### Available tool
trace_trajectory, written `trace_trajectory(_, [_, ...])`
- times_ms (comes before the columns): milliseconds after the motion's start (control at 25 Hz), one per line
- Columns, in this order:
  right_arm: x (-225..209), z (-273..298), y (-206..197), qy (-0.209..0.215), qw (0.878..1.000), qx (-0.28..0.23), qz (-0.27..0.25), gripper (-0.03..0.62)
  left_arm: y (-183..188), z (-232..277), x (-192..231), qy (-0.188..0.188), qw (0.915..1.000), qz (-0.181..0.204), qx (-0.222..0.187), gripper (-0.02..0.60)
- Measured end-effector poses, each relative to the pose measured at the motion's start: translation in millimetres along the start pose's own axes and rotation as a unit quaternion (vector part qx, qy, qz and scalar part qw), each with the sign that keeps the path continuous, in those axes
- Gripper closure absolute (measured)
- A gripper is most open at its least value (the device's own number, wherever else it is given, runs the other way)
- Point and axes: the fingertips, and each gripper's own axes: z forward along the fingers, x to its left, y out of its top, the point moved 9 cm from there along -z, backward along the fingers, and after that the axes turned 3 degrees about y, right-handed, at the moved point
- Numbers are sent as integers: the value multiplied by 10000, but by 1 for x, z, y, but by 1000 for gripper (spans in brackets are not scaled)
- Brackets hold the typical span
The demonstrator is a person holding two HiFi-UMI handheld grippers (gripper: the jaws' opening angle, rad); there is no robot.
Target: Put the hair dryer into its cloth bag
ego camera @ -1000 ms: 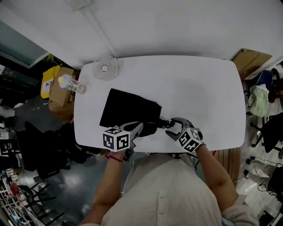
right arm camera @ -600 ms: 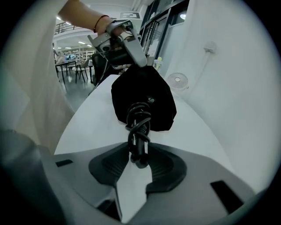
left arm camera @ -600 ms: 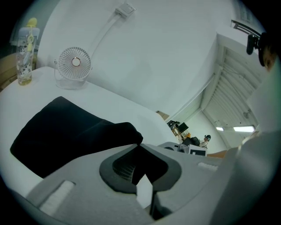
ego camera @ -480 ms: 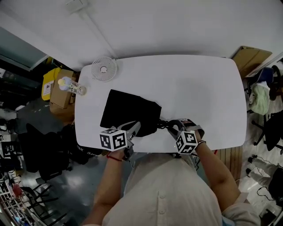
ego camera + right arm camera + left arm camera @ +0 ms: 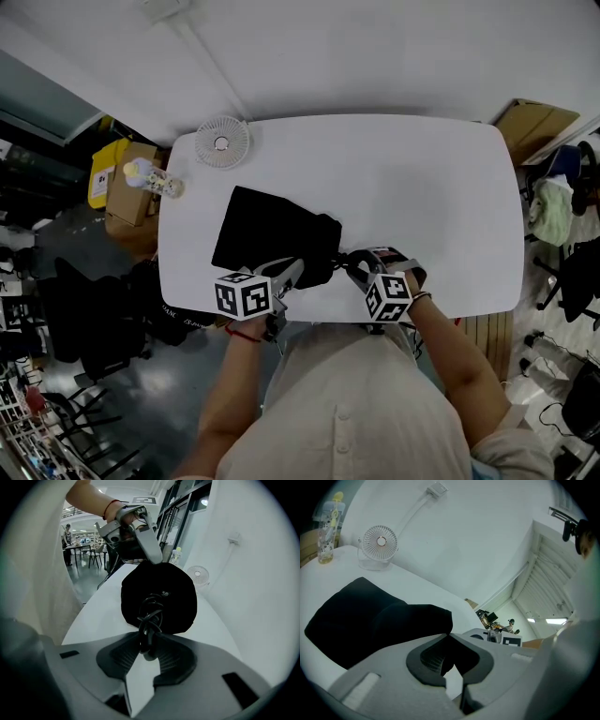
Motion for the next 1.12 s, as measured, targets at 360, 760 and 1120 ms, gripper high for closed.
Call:
trace_trajectory(360, [-5, 18, 25, 66, 10000, -66, 29, 484, -1, 3, -8, -297, 9995, 67, 123, 560])
trace_trajectory(760, [-13, 39, 47, 43, 9999, -84, 76, 484, -2, 0, -8, -402, 9991, 69, 125, 560])
trace_trajectory(1120, [-20, 58, 68, 77, 9998, -76, 195, 484, -1, -5, -7, -458, 9989, 39, 75, 560])
